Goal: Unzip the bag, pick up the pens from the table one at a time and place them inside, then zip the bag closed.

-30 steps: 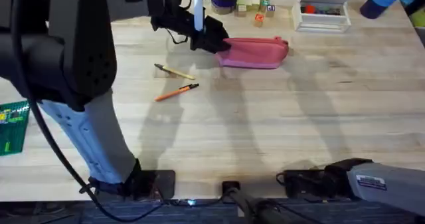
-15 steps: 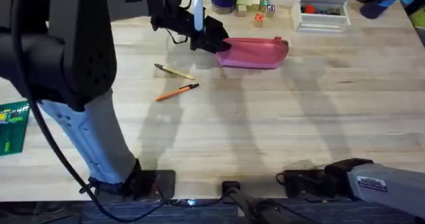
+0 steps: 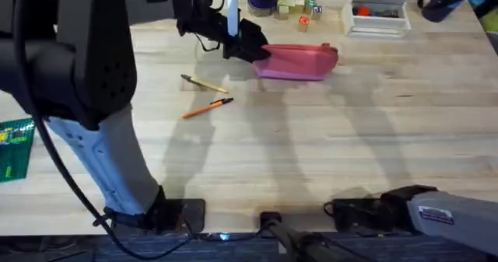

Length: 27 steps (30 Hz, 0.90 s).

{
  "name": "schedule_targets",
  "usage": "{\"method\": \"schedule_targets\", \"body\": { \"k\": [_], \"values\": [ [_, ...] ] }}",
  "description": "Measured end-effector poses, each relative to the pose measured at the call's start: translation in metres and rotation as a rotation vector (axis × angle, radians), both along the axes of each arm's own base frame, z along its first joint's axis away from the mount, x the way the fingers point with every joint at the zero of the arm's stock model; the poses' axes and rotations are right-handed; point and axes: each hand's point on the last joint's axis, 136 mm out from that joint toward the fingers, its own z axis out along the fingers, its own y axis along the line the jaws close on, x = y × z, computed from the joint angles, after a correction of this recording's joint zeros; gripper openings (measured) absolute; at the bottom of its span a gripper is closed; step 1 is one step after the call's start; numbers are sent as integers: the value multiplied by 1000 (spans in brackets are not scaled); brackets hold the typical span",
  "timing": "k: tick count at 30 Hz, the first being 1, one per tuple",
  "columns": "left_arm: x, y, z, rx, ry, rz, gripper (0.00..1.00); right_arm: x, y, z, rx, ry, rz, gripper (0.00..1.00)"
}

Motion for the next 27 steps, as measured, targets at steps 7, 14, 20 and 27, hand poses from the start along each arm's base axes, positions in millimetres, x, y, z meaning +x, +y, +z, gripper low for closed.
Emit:
{"method": "schedule_targets", "body": {
  "k": [7,14,20,27],
  "values": [
    [0,0,0,0,0,0,42,-11,4,-18,16,112,45,995],
    [0,0,0,0,0,0,42,1,0,-34,9,253,30,996],
    [0,0,0,0,0,0,42,24,-1,-65,0,333,18,995],
    [0,0,0,0,0,0,42,32,7,-88,21,387,38,996]
  ]
}}
